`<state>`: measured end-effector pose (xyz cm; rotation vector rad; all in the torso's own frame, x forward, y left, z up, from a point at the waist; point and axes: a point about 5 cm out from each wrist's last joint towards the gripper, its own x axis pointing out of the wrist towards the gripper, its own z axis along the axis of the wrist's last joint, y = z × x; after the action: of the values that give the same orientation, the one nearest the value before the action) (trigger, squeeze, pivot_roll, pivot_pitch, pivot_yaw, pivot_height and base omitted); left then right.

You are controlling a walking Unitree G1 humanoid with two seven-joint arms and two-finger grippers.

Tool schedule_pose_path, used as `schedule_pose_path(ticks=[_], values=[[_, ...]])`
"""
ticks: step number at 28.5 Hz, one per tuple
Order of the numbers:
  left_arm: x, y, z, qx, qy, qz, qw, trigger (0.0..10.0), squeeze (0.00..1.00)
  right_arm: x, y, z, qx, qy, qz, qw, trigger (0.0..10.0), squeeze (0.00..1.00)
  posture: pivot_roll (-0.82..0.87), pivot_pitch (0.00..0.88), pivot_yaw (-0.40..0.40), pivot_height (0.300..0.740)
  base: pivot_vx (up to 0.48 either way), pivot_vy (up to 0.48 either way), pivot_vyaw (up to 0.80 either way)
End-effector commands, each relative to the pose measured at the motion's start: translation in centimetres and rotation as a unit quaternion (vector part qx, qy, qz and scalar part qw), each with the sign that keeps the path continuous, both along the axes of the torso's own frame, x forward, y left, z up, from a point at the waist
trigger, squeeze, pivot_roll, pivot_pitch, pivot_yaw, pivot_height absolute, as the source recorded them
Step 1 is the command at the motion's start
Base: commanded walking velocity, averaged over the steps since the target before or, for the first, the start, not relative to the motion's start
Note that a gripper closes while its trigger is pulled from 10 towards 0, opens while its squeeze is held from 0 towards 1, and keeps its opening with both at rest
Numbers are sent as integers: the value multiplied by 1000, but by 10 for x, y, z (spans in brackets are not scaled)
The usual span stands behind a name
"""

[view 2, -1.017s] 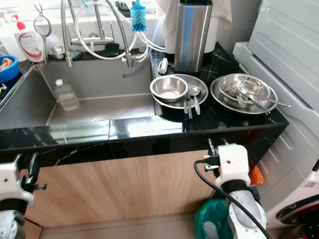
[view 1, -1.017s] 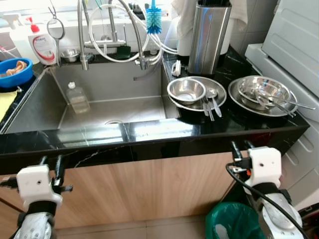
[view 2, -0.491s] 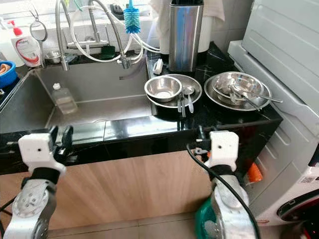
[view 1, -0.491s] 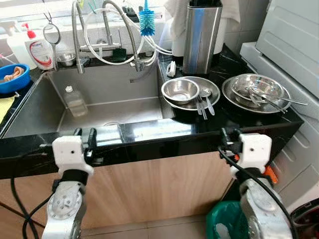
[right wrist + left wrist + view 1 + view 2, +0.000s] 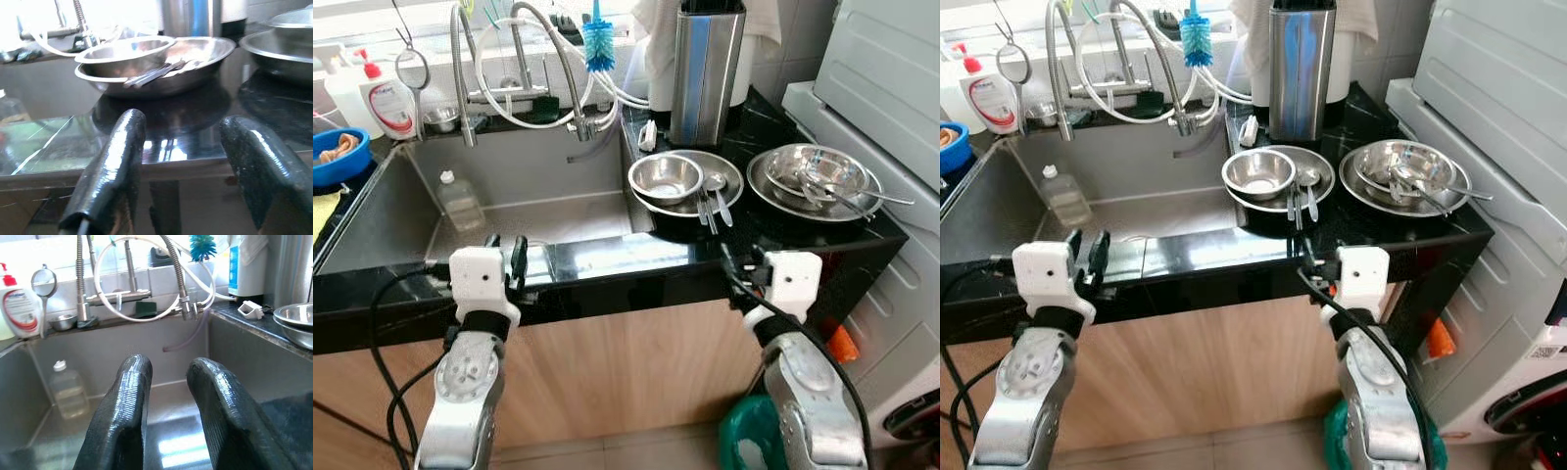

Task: Kitchen organization

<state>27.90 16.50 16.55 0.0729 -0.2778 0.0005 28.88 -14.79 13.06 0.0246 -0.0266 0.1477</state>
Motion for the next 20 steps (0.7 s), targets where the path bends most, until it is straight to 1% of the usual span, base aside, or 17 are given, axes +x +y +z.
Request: schedule_pose_path(ticks=[1,2,3,5,6,7,12,14,17,18,20], values=[[6,1,-3,12,5,-1,1000,10000,0,5,5,1,-6,-5,14,1000,10000,706,-127,0,57,740,0,0,0],[6,1,-3,12,5,-1,1000,10000,0,5,5,1,-6,-5,14,1000,10000,706,-127,0,57,740,0,0,0],[10,1,-4,14,6,0,1000,10000,0,8,5,2,-9,-8,14,1000,10000,0,-127,0,56,740,0,0,0],[13,3,-7,8,12,4,1000,10000,0,10,5,4,-7,-13,11,1000,10000,0,-133,0,54,740,0,0,0],[16,4,-11,16,22,9,1000,10000,475,12,6,4,-6,-15,12,1000,10000,0,-137,0,56,740,0,0,0],[16,4,-14,24,26,10,999,10000,1000,13,7,4,-8,-16,14,1000,10000,0,-140,0,59,740,0,0,0],[16,4,-21,8,33,9,999,10000,1000,16,7,3,-5,-20,11,1000,10000,0,-142,0,56,740,0,0,0],[17,4,-21,3,29,12,1000,10000,1000,16,7,4,-6,-24,13,1000,10000,0,-145,0,53,740,0,0,0],[19,5,-17,-21,17,20,999,10000,1000,16,5,4,-13,-27,18,999,10000,0,-147,0,47,740,0,0,0],[19,5,-17,-21,17,20,999,10000,1000,16,5,4,-13,-27,18,999,10000,0,-147,0,47,740,0,0,0],[20,7,-13,-42,4,26,999,10000,1000,15,1,2,-16,-28,15,999,10000,0,-147,0,45,740,0,0,0]])
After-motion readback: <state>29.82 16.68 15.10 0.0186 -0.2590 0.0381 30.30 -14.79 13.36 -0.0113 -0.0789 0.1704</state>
